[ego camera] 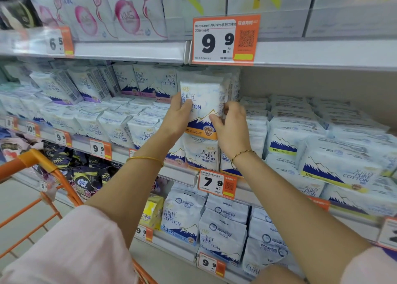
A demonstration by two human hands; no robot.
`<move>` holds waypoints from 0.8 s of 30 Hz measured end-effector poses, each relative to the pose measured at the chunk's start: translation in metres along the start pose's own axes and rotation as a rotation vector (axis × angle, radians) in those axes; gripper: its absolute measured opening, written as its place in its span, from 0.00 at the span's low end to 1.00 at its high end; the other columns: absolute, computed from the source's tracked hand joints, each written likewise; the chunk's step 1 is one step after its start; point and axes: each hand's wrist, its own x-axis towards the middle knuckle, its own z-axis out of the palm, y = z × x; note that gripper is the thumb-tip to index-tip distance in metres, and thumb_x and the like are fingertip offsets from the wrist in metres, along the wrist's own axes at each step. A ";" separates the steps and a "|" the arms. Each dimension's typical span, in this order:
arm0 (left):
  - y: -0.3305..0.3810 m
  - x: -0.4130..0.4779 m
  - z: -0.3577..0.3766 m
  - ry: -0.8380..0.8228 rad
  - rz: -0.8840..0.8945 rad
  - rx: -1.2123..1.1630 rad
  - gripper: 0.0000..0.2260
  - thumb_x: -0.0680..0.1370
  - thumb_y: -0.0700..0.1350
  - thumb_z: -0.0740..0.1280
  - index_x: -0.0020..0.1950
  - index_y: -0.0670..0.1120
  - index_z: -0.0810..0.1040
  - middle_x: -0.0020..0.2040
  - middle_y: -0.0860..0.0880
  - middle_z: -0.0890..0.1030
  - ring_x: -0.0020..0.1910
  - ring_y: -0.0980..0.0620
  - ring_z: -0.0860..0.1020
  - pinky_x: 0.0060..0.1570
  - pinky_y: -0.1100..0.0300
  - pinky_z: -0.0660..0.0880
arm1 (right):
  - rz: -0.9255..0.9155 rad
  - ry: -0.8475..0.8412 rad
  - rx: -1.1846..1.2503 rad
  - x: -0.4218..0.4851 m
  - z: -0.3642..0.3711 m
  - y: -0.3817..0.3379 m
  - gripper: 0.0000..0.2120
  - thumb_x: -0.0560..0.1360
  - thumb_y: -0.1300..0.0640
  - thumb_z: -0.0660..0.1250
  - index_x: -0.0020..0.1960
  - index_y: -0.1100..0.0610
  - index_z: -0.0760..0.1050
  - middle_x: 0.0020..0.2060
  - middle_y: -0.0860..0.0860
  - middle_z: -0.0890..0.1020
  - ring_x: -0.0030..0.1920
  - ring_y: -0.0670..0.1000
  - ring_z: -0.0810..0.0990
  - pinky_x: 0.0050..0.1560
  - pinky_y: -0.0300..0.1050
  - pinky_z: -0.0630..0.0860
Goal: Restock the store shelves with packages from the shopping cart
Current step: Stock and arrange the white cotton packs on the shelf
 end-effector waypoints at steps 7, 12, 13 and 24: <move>-0.010 -0.007 0.002 0.006 -0.016 -0.025 0.18 0.81 0.45 0.52 0.71 0.47 0.64 0.66 0.50 0.72 0.60 0.53 0.73 0.53 0.63 0.69 | 0.001 0.004 -0.001 -0.010 0.000 0.002 0.25 0.76 0.53 0.65 0.68 0.62 0.63 0.66 0.57 0.66 0.59 0.55 0.74 0.58 0.46 0.72; -0.013 -0.007 0.000 0.004 -0.015 -0.016 0.24 0.79 0.52 0.52 0.75 0.50 0.58 0.73 0.50 0.65 0.71 0.50 0.65 0.71 0.48 0.62 | -0.001 0.011 -0.002 -0.012 0.000 0.000 0.26 0.75 0.53 0.67 0.68 0.62 0.62 0.65 0.58 0.67 0.56 0.57 0.75 0.56 0.48 0.74; -0.013 -0.008 0.000 0.002 -0.020 -0.017 0.25 0.78 0.53 0.53 0.75 0.52 0.57 0.74 0.51 0.63 0.72 0.50 0.64 0.72 0.48 0.61 | -0.001 0.012 -0.005 -0.012 -0.001 0.000 0.26 0.75 0.53 0.67 0.68 0.62 0.62 0.65 0.58 0.67 0.56 0.57 0.75 0.56 0.48 0.74; -0.010 -0.015 0.001 0.026 -0.024 -0.043 0.26 0.82 0.51 0.52 0.77 0.50 0.48 0.77 0.48 0.58 0.75 0.50 0.59 0.74 0.50 0.55 | -0.016 0.030 -0.018 -0.014 -0.003 -0.004 0.28 0.75 0.53 0.67 0.70 0.61 0.61 0.66 0.57 0.66 0.62 0.56 0.72 0.58 0.44 0.71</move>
